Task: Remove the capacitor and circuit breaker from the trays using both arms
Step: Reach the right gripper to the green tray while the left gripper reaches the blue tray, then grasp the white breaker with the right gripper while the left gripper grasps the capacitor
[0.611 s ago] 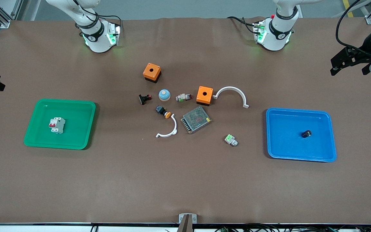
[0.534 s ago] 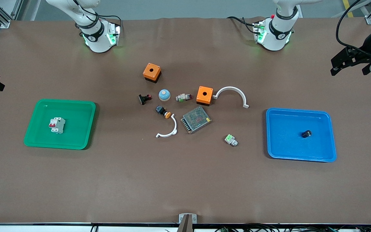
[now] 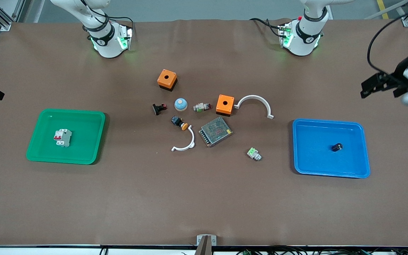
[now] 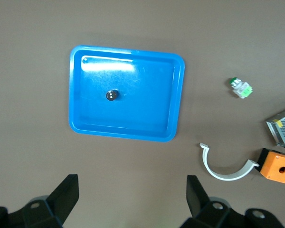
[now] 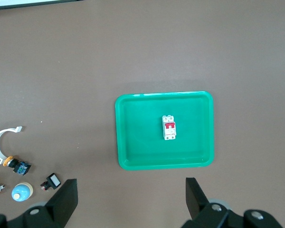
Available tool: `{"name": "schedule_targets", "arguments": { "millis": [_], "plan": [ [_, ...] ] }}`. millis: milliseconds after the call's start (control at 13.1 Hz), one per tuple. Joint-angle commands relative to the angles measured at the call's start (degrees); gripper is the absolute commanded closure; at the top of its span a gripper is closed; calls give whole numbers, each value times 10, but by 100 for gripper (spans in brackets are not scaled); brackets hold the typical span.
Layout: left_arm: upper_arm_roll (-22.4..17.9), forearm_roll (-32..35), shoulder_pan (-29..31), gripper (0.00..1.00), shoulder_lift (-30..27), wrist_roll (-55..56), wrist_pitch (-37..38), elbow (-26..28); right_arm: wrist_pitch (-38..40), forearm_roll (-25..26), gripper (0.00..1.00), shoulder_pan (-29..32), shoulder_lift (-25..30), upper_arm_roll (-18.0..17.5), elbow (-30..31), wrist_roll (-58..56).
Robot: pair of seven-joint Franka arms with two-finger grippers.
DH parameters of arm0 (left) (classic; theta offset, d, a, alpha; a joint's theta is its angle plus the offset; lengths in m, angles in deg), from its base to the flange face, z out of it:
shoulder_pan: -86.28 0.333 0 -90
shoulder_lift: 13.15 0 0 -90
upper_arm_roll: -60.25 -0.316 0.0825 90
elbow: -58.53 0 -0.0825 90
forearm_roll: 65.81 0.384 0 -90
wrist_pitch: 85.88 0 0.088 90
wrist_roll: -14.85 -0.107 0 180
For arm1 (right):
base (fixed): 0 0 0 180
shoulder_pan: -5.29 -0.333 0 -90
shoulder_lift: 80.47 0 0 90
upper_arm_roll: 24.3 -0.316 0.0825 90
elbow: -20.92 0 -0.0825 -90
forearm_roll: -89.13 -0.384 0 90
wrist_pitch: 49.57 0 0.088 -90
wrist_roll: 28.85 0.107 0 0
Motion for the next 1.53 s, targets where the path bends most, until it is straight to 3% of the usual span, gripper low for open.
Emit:
{"name": "schedule_targets", "arguments": {
  "millis": [0, 382, 534, 763, 992, 1450],
  "plan": [
    [-1, 9, 13, 0, 49, 4, -34, 2, -34, 5, 0, 30, -30, -1, 1, 7],
    [-2, 29, 41, 0, 61, 4, -182, 111, -84, 6, 0, 56, -172, -1, 3, 11],
    [-2, 42, 52, 0, 73, 4, -226, 137, -147, 2, 0, 75, -201, -2, 54, -2],
    [0, 42, 70, 0, 97, 5, -304, 180, -342, -1, 0, 86, -194, -2, 232, -76],
    [-1, 42, 71, 0, 118, 5, -402, 243, -458, -1, 0, 94, -192, -3, 342, -130],
    [-1, 43, 108, 0, 217, -8, -513, 246, -463, -1, 0, 115, -163, -3, 408, -228]
  ]
}}
